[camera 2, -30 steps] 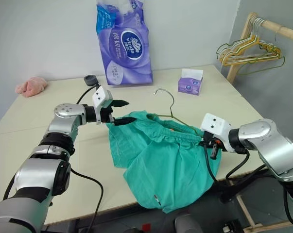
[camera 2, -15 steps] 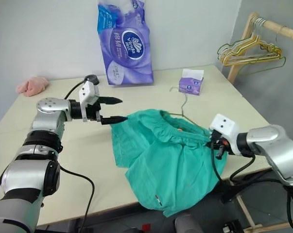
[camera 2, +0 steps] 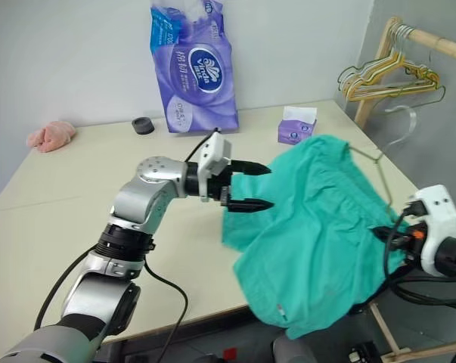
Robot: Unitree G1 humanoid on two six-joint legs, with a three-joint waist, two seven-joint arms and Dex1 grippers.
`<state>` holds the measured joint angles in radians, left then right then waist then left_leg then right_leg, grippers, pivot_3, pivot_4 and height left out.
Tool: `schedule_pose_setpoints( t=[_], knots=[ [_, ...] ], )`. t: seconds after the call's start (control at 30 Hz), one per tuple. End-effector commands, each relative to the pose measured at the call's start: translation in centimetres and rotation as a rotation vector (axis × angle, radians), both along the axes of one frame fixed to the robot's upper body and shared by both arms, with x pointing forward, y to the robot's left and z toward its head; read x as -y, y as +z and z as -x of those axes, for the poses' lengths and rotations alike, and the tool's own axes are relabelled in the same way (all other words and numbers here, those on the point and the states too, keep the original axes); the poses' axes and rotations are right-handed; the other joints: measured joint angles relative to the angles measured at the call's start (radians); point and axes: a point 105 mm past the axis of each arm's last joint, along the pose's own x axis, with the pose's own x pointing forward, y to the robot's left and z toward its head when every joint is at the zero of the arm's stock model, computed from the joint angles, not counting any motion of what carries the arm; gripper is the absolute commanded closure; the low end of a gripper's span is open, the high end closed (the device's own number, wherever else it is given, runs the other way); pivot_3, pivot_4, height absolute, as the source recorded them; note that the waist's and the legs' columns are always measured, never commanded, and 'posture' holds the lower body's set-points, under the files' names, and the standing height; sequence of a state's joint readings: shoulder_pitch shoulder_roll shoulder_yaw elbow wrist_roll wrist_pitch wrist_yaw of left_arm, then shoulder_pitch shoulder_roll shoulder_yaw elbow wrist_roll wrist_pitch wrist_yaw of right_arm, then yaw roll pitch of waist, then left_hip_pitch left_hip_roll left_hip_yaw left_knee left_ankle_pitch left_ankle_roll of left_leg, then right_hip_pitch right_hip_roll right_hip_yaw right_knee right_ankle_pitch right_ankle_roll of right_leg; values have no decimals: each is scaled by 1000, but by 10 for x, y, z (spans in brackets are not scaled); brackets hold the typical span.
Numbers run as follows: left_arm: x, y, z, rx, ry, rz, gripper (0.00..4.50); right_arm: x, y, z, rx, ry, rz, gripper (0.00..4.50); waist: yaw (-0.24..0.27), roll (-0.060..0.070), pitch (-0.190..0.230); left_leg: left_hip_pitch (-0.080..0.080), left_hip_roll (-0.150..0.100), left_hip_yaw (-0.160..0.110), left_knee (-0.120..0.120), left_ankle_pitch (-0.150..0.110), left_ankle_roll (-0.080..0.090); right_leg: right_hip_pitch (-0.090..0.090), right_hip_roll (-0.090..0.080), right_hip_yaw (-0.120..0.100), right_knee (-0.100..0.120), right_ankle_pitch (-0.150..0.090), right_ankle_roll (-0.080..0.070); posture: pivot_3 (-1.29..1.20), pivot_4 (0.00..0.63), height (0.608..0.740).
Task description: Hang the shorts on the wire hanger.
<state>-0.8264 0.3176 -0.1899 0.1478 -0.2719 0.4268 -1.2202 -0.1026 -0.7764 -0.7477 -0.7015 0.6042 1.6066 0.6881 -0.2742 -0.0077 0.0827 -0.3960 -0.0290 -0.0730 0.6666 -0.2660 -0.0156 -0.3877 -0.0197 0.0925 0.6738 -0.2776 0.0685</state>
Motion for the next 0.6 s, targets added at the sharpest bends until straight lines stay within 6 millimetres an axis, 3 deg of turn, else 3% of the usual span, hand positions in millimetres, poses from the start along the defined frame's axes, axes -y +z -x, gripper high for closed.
schedule_pose_setpoints(
  t=[0.03, 0.2, 0.33, 0.6],
  knots=[
    [38, 18, 17, 78, -90, -9, 19, 28, 13, 19, 56, -138, 2, 4500, -4, 1, 7, 0, -1, 0, 0, 0, 0, 1, 0, 0, 0, -1, 1, -493, 144, 740],
    [67, 25, 27, 115, -146, 3, 19, 51, 19, 39, 59, -266, 6, 4500, -58, 2, 26, 0, -2, 9, -1, -3, 5, 2, 0, 6, -1, -6, 9, -529, 158, 740],
    [93, 44, 31, 143, -165, 64, 19, 73, 35, 52, 90, -385, 9, 4500, -109, 5, 43, 0, -2, 16, -2, -6, 10, 3, 0, 8, -6, -6, 10, -574, 186, 740],
    [114, 60, 29, 200, -147, 72, 19, 97, 70, 56, 110, -513, 49, 4500, -198, 0, 86, 2, -2, 25, -4, -11, 18, 9, 0, 13, -21, -7, 11, -590, 225, 740]
  ],
)
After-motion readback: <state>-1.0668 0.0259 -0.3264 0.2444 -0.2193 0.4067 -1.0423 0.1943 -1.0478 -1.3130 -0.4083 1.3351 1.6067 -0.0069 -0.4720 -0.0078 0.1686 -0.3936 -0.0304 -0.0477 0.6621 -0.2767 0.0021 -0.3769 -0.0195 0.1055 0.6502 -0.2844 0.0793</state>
